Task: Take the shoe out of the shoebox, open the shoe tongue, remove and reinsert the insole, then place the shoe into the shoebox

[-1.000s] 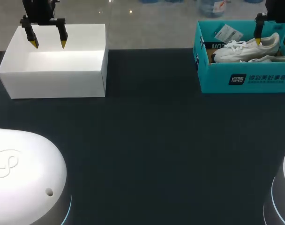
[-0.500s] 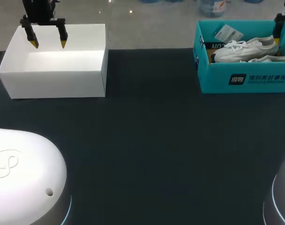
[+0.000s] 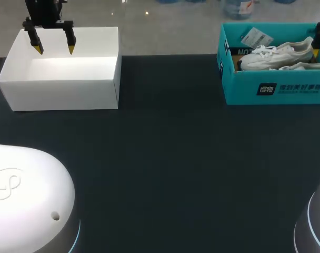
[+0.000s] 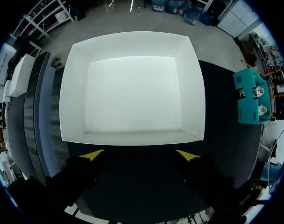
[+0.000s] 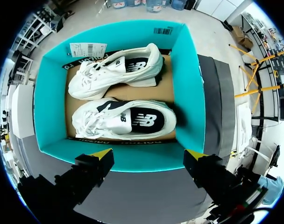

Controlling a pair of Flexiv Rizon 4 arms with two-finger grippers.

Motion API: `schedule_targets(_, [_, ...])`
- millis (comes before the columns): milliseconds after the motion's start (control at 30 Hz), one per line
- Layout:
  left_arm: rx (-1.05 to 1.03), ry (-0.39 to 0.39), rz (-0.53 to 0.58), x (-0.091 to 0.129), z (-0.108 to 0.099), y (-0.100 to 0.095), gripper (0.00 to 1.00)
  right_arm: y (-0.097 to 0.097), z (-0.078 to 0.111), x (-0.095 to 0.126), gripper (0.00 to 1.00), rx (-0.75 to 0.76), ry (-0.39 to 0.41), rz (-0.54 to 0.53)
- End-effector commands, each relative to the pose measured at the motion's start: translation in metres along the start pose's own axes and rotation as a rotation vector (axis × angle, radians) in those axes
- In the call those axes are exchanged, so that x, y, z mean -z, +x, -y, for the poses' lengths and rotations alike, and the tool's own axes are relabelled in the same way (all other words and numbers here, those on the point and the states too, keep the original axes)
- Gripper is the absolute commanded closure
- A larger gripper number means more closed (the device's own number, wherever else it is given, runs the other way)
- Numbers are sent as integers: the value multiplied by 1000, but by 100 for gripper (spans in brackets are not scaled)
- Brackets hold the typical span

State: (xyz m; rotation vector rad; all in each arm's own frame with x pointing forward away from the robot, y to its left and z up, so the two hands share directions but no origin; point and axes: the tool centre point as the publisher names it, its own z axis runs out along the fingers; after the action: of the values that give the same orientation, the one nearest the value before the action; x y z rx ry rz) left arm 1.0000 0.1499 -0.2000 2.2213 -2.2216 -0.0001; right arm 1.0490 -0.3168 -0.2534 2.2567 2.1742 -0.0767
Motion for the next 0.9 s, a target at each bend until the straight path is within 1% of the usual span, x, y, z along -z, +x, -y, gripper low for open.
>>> schedule_targets(33, [0,0,0,0,0,0,0,-1,-5,-11,0,3,-1,5])
schedule_targets(200, [0,0,0,0,0,0,0,-5,-4,-21,0,-11,-8,-1])
schedule_targets(367, [0,0,0,0,0,0,0,-9,-5,-27,0,-26,-42,4])
schedule_targets(533, [0,0,0,0,0,0,0,-10,-13,-36,0,-6,-52,22])
schedule_targets(900, [0,0,0,0,0,0,0,-14,-24,-54,0,-1,-46,3])
